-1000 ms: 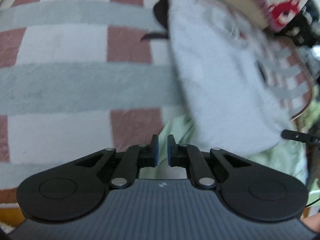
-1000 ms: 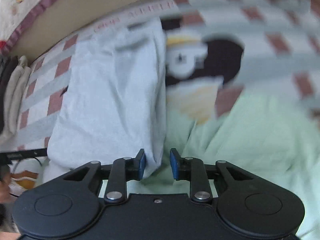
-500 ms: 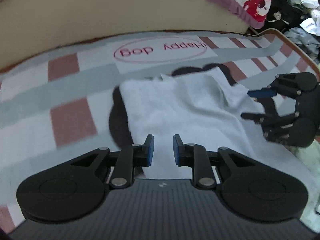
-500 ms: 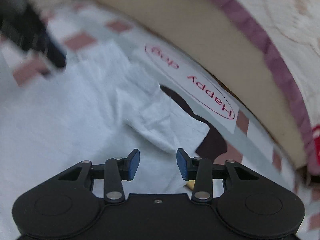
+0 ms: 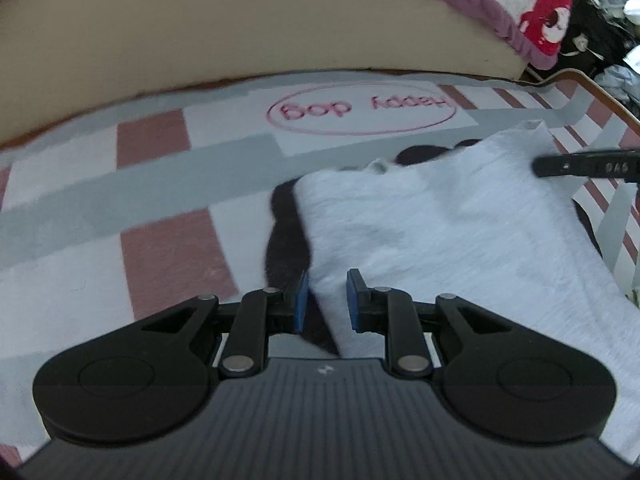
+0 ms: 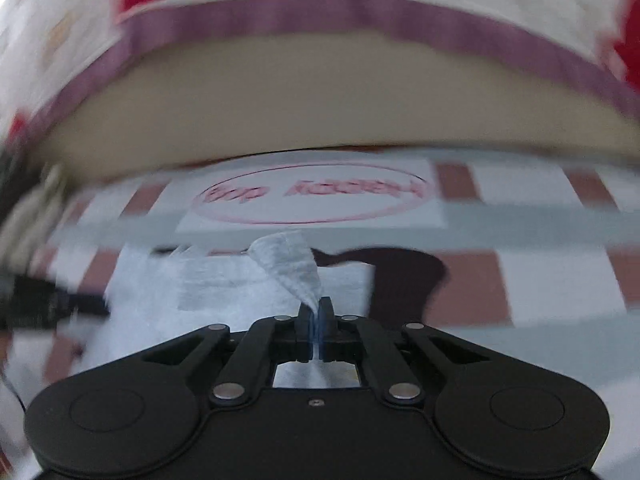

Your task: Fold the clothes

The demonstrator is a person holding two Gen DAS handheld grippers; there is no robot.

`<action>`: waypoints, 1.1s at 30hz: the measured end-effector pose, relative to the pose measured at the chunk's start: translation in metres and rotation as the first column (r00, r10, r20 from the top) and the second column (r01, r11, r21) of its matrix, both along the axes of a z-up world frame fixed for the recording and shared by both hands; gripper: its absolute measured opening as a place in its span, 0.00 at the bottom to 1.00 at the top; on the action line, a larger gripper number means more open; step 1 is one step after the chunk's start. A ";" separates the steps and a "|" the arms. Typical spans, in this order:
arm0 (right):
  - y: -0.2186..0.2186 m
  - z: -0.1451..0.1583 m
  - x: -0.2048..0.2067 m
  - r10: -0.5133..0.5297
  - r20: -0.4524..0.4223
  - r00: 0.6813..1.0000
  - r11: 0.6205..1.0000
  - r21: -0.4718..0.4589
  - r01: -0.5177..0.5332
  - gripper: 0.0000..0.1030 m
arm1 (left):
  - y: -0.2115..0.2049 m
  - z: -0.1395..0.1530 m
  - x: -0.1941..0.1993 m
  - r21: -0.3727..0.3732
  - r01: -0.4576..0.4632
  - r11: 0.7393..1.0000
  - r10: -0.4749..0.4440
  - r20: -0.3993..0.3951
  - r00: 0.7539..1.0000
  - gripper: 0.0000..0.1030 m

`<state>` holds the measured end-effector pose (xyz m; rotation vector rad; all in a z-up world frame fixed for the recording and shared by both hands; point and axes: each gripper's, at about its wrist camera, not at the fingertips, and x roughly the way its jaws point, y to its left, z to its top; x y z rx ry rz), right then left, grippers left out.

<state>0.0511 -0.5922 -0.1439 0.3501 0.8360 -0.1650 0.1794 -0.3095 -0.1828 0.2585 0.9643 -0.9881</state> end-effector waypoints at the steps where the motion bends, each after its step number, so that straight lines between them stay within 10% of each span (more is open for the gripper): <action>1: -0.009 -0.002 -0.003 -0.045 -0.007 0.999 0.998 0.037 0.045 0.02 | 0.000 -0.004 0.003 0.001 -0.009 1.000 0.009 -0.015 1.000 0.21; 11: -0.007 -0.020 0.003 -0.113 -0.059 0.992 0.993 -0.027 0.111 0.02 | 0.003 -0.006 0.008 -0.029 -0.035 0.999 0.034 -0.040 0.999 0.26; 19: 0.000 -0.011 0.001 -0.237 -0.113 0.965 0.945 -0.257 0.202 0.12 | -0.014 -0.013 0.010 -0.099 -0.004 0.995 -0.003 -0.064 0.998 0.37; 24: -0.013 0.000 -0.040 -0.283 -0.040 0.958 0.935 0.213 0.285 0.59 | -0.019 -0.004 0.004 -0.108 -0.005 0.994 0.008 0.026 1.000 0.06; 30: 0.030 -0.020 -0.056 -0.148 -0.147 0.978 0.969 0.175 0.173 0.54 | -0.021 -0.001 -0.005 -0.073 -0.014 0.997 0.022 0.107 0.994 0.06; 32: 0.043 -0.028 -0.056 -0.102 -0.146 0.984 0.991 0.072 0.114 0.13 | -0.017 0.002 -0.003 -0.083 -0.033 0.996 0.040 0.083 0.996 0.07; 33: 0.043 -0.028 -0.056 -0.113 -0.130 0.985 0.992 0.046 0.120 0.09 | -0.015 0.004 -0.003 -0.091 -0.042 0.995 0.049 0.070 0.996 0.07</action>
